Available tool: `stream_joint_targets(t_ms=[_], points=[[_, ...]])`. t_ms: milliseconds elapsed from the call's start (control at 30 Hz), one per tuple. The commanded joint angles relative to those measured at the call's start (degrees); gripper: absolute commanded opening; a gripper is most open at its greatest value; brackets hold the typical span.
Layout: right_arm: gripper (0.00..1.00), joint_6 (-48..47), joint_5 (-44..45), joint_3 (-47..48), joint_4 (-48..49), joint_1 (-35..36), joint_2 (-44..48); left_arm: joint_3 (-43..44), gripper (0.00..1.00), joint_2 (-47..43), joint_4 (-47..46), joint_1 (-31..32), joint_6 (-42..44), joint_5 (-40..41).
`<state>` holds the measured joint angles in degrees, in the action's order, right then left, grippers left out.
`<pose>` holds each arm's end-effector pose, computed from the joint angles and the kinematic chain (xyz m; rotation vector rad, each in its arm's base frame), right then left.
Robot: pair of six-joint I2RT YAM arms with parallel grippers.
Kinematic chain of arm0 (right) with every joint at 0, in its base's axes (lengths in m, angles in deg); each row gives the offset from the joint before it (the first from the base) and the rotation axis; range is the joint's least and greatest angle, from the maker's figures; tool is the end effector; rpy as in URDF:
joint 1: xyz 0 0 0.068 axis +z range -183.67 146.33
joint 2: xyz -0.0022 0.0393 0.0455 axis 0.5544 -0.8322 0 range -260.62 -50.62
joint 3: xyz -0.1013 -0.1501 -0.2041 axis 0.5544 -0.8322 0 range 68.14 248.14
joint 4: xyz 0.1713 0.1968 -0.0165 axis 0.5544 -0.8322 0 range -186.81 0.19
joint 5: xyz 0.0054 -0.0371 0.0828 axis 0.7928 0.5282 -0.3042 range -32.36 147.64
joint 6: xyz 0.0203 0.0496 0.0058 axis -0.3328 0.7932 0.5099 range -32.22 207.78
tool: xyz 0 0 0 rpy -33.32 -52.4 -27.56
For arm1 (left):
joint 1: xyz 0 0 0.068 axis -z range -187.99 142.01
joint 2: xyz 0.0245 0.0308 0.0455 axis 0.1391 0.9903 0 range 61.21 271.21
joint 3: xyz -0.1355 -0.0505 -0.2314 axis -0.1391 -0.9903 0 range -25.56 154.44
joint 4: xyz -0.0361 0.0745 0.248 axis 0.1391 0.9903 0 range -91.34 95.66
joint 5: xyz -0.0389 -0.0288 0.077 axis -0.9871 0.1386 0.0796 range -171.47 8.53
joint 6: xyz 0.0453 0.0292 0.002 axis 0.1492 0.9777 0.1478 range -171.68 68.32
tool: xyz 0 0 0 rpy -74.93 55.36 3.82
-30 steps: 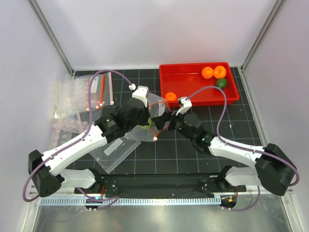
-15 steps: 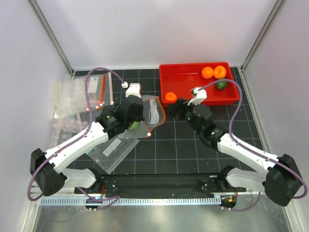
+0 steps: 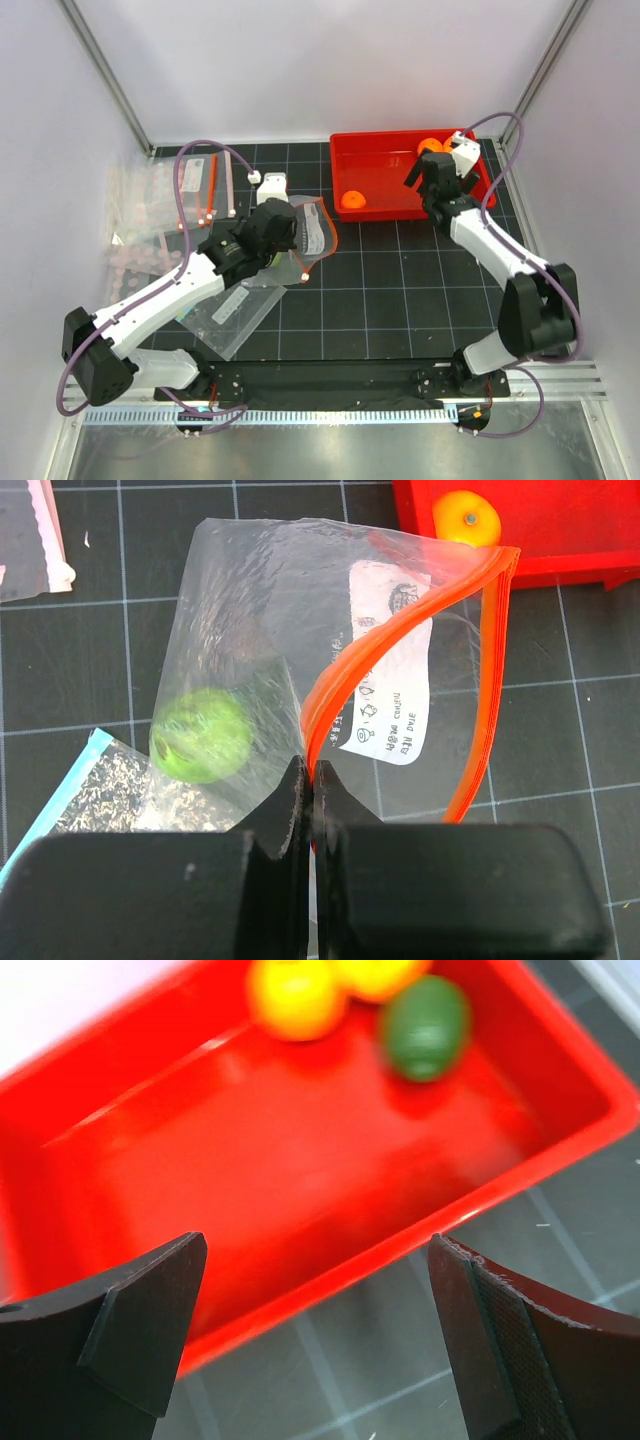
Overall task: Place the food in the zip-top bag and seal the zipper
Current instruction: Pick up the fake fruit from the bin.
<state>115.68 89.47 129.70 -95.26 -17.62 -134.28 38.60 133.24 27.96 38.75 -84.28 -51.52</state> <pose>0.3249 0.0741 0.2912 0.5356 1.9013 -0.0731 0.1999 -0.1867 0.3272 -0.0186 2.1305 -0.2349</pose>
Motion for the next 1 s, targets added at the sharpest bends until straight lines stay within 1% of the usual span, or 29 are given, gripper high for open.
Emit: stream_joint_targets(t_ms=[0,133,200,233,300,367,433,567,600,633,667,700,733,833,967], points=[[1.0,3.56,5.25,5.67,-5.36,-5.14,-5.63,-0.18,0.0,-1.28,-1.09,-0.16,-0.54,0.28],[1.0,1.9,5.17,11.37,-4.22,-8.32,-12.56,-0.35,0.0,-1.19,-1.09,-0.16,-0.62,0.01],[1.0,1.28,5.52,14.45,-5.44,-9.89,-15.47,-0.44,0.0,-1.1,-1.44,-0.16,-0.62,0.19],[1.0,1.11,5.61,17.51,-6.84,-10.51,-17.05,-0.53,0.01,-1.01,-1.44,-0.16,-0.62,0.28],[1.0,0.84,5.43,19.9,-6.85,-11.48,-21.18,-0.62,0.0,-0.75,-1.79,-0.16,-0.62,0.19],[1.0,0.67,4.38,21.58,-4.66,-12.89,-24.77,-0.62,0.0,-0.22,-1.79,-0.16,-0.71,-0.07],[1.0,0.93,3.07,23.94,-4.57,-14.03,-26.99,-0.44,0.0,0.3,-1.88,-0.16,-0.8,-0.16],[1.0,-1.18,0.86,29.13,-1.23,-15.26,-32.96,-0.27,0.0,0.83,-1.97,-0.25,-0.71,-0.42],[1.0,-1.44,0.6,30.97,-2.01,-15.35,-34.37,-0.26,0.0,0.83,-2.05,-0.25,-0.71,-0.68],[1.0,-2.14,-0.53,35.25,-2.8,-15.35,-37.77,-0.26,0.0,0.83,-1.97,-0.16,-0.71,-0.6],[1.0,-2.5,-3.42,37.21,-4.29,-17.27,-39.2,-0.35,0.0,0.92,-2.14,-0.16,-0.36,-0.6],[1.0,-2.67,-3.45,40.8,-5.26,-17.37,-40.78,-0.27,0.0,1.01,-2.05,-0.16,-0.27,0.01],[1.0,-2.85,-2.66,42.31,-7.01,-17.37,-42.88,-0.35,0.0,1.01,-2.05,-0.16,-0.18,0.1],[1.0,-2.77,-1.34,44.08,-7.2,-17.46,-45.01,-0.35,0.0,0.83,-2.14,-0.16,-0.18,0.19],[1.0,-0.75,-3.18,43.91,-7.81,-17.9,-46.59,-0.7,0.0,0.13,-2.14,-0.16,-0.27,-0.07]])
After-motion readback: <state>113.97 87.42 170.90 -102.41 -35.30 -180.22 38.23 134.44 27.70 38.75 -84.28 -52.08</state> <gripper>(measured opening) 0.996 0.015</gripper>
